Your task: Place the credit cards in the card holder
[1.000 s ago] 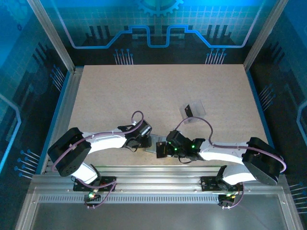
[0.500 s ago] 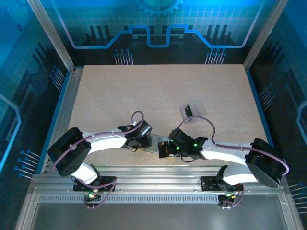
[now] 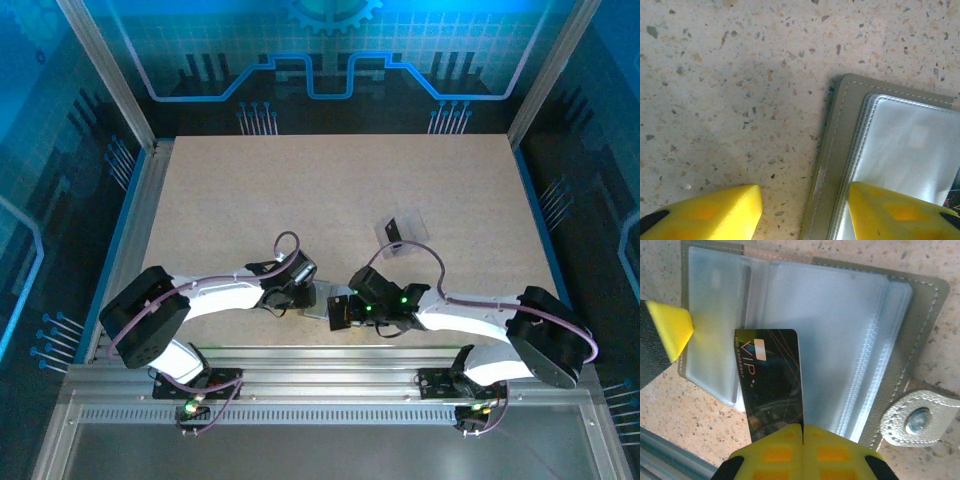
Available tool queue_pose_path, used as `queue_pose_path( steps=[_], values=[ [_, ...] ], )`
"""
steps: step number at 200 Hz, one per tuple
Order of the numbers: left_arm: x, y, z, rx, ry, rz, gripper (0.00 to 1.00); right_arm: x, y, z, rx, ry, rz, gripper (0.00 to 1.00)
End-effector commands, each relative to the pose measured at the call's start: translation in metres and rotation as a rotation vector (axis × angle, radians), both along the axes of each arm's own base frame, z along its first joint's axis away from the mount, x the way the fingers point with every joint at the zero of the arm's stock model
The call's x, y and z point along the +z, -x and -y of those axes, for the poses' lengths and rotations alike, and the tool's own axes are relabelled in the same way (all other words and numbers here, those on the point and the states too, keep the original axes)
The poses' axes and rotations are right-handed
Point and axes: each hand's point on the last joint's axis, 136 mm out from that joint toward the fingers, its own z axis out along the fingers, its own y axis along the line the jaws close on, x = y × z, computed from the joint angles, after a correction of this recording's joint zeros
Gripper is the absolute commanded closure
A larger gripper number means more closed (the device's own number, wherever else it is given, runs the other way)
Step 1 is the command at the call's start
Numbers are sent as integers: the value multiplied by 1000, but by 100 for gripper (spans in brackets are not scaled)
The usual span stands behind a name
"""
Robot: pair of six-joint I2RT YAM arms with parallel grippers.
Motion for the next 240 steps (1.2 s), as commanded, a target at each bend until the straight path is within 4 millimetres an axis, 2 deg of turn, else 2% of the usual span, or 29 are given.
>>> queue_pose_path(
  steps=[1, 49, 132, 166, 240],
  values=[
    [-43, 28, 3, -37, 5, -129, 48, 0, -1, 2, 14, 28, -22, 100],
    [-44, 30, 2, -38, 11, -126, 48, 0, -4, -3, 22, 9, -50, 100],
    [-46, 33, 1, -36, 16, -131, 48, 8, -27, -6, -55, -27, 17, 100],
    [-47, 34, 1, -30, 30, -136, 48, 6, -26, -18, -59, -39, 17, 100],
    [-51, 43, -2, -11, 46, -144, 48, 7, -32, -20, -110, -14, 58, 100]
  ],
)
